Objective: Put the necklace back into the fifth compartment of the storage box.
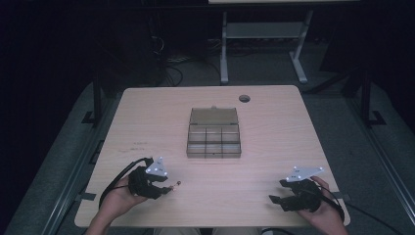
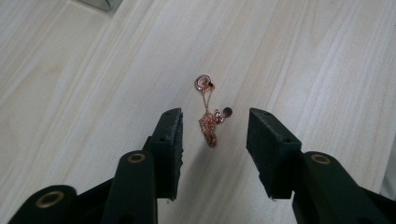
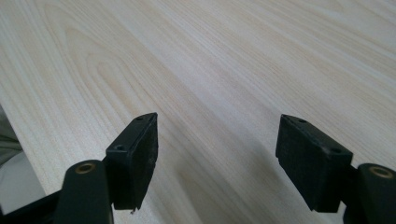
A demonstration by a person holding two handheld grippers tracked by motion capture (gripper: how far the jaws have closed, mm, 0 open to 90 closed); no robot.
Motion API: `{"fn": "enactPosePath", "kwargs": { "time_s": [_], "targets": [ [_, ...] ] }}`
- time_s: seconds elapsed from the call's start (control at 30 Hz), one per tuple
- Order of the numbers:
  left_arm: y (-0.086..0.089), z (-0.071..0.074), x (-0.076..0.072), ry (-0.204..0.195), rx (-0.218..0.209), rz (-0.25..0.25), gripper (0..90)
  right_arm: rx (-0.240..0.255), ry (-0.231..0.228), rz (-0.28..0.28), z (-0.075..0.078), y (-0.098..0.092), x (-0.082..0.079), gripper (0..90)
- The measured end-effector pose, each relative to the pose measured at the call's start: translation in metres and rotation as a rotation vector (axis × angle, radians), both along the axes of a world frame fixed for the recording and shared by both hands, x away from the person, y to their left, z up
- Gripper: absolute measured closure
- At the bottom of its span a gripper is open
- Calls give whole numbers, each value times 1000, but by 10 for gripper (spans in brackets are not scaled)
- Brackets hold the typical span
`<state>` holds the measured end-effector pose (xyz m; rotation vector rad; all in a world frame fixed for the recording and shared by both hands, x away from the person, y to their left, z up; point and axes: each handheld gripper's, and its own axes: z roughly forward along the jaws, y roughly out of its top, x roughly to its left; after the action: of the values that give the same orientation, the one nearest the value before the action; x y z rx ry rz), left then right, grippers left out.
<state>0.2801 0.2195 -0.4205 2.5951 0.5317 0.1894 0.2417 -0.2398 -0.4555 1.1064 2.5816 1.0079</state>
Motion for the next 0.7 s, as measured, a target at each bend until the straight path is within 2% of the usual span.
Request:
{"fn": "enactPosePath", "kwargs": {
  "time_s": [0.17, 0.37, 0.7],
  "targets": [
    [-3, -3, 3, 20, 4, -1, 587, 0, -3, 1, 1, 0, 0, 296],
    [-9, -8, 8, 47, 30, -8, 632, 0, -4, 3, 0, 1, 0, 296],
    [-17, -15, 12, 60, 43, -4, 676, -2, -4, 7, 1, 1, 0, 296]
  ]
}}
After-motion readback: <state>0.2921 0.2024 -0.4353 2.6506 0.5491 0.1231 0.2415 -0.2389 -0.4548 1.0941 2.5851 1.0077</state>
